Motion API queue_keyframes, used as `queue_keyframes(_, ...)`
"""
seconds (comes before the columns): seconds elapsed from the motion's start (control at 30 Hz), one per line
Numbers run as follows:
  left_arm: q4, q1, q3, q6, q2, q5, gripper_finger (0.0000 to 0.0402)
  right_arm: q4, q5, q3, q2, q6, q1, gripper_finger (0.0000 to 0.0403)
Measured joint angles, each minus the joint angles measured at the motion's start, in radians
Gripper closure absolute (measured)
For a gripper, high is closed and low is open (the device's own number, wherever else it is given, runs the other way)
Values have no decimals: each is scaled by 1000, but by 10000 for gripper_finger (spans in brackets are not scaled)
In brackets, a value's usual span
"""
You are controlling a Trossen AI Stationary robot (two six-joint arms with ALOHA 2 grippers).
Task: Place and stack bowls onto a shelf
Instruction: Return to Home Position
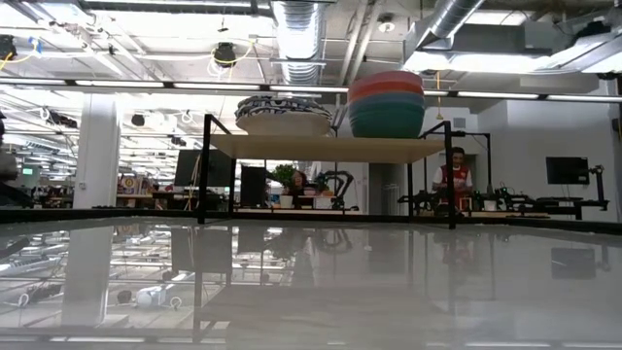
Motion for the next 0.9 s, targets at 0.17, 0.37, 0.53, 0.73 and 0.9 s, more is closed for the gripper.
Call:
queue_keyframes(0.17, 8, 0, -7, 84, -31, 134, 100, -139, -107, -52, -93, 8, 1, 173)
queue_keyframes(0.37, 140, 0, -195, 112, -195, 167, 100, -51, -109, -360, -265, 62, 0, 173)
queue_keyframes(0.53, 356, 0, -526, 120, -398, 256, 100, 197, -119, -715, -449, 173, 1, 173)
queue_keyframes(0.73, 539, 0, -839, 49, -583, 308, 100, 451, -127, -1093, -673, 304, 1, 173)
queue_keyframes(0.9, 584, 0, -1026, -77, -697, 301, 100, 603, -127, -1357, -843, 402, 2, 173)
